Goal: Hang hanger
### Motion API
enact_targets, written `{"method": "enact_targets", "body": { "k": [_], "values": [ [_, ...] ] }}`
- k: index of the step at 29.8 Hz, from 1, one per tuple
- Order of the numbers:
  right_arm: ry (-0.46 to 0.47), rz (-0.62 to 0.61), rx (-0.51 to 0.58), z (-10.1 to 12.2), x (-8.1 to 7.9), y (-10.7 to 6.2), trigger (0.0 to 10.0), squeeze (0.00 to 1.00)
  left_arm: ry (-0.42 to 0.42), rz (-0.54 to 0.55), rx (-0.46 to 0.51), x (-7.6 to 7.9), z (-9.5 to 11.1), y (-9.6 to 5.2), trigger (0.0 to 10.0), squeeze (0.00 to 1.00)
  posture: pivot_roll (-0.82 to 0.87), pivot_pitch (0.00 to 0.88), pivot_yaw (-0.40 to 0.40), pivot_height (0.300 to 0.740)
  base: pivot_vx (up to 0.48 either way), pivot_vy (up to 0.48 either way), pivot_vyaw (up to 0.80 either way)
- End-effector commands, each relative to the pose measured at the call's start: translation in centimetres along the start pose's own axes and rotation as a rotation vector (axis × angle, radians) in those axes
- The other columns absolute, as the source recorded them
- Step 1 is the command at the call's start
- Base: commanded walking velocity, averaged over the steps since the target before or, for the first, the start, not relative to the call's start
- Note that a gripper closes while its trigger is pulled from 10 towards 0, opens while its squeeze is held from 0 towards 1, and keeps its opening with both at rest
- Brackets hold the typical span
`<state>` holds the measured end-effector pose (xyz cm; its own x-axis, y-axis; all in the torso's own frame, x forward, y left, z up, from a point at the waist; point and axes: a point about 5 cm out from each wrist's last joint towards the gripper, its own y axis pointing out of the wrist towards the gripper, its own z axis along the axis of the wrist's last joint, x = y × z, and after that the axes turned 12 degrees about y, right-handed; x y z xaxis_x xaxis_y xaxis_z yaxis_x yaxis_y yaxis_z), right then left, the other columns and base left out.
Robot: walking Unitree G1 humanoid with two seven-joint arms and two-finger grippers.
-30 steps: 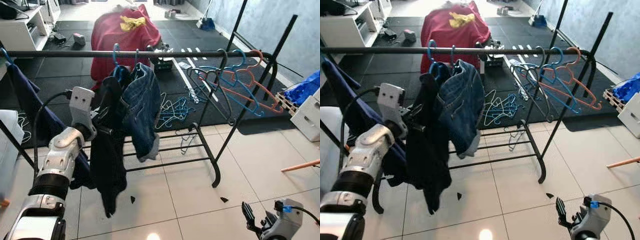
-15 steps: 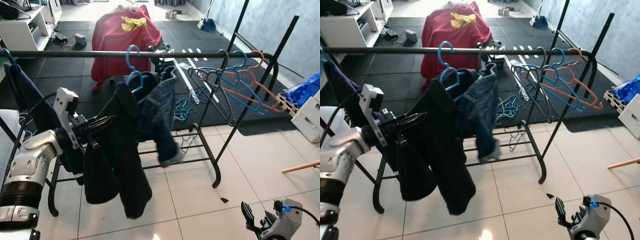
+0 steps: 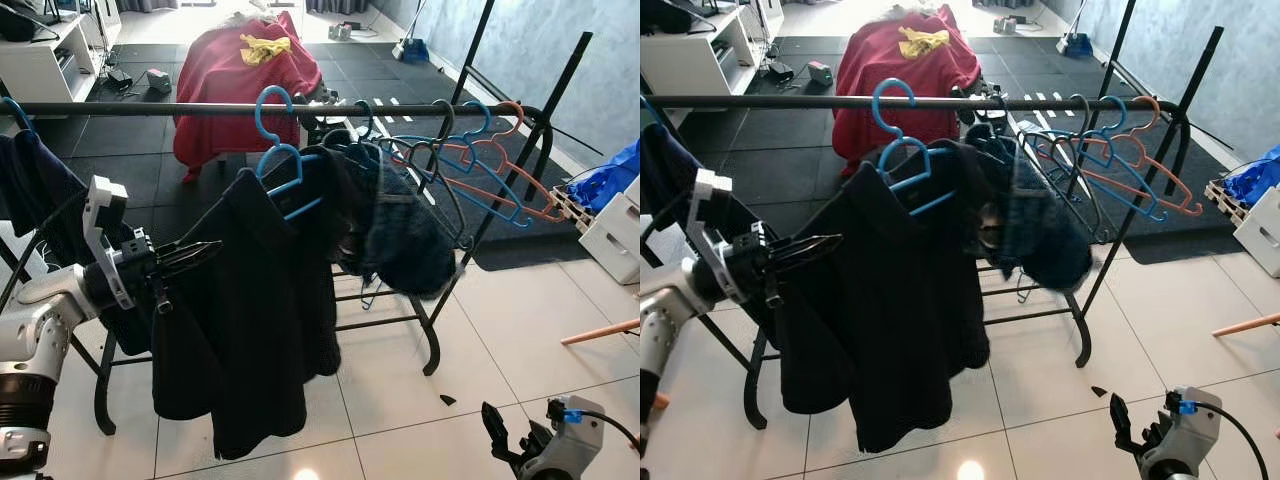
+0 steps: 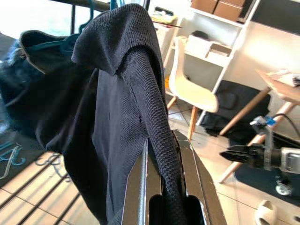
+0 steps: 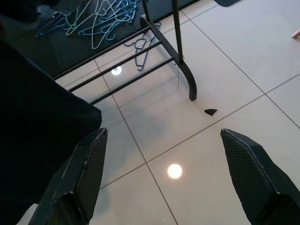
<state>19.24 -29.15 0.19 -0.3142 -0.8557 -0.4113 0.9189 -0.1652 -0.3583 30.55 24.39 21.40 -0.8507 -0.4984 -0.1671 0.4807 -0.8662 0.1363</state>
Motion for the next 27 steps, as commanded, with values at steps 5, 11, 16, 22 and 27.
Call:
{"method": "enact_targets", "body": {
  "k": [5, 11, 16, 22, 27],
  "values": [
    [0.004, -0.017, -0.018, -0.3, 0.4, -0.3, 10.0, 0.0, 0.013, -0.055, 0.054, 0.2, 1.7, -1.7, 10.0, 0.0, -0.09, 0.103, -0.061, 0.74, 0.0, 0.0, 0.0],
    [0.005, -0.017, -0.018, -0.2, 0.4, -0.2, 10.0, 0.0, -0.047, -0.189, 0.052, 2.3, 1.4, -1.9, 10.0, 0.0, -0.09, 0.107, -0.061, 0.74, 0.0, 0.0, 0.0],
    [0.005, -0.017, -0.021, -0.2, 0.4, -0.1, 10.0, 0.0, -0.179, -0.406, -0.05, 7.5, -2.3, 0.8, 10.0, 0.0, -0.09, 0.106, -0.063, 0.74, 0.0, 0.0, 0.0],
    [0.006, -0.018, -0.022, -0.3, 0.5, -0.1, 10.0, 0.0, -0.253, -0.382, -0.172, 10.0, -6.7, 1.6, 10.0, 0.0, -0.09, 0.107, -0.058, 0.74, 0.0, 0.0, 0.0],
    [0.005, -0.015, -0.024, -0.3, 0.4, -0.1, 10.0, 0.0, -0.313, -0.236, -0.216, 10.4, -9.5, 1.2, 10.0, 0.0, -0.08, 0.108, -0.061, 0.74, -0.049, 0.0, 0.0]
  ]
}}
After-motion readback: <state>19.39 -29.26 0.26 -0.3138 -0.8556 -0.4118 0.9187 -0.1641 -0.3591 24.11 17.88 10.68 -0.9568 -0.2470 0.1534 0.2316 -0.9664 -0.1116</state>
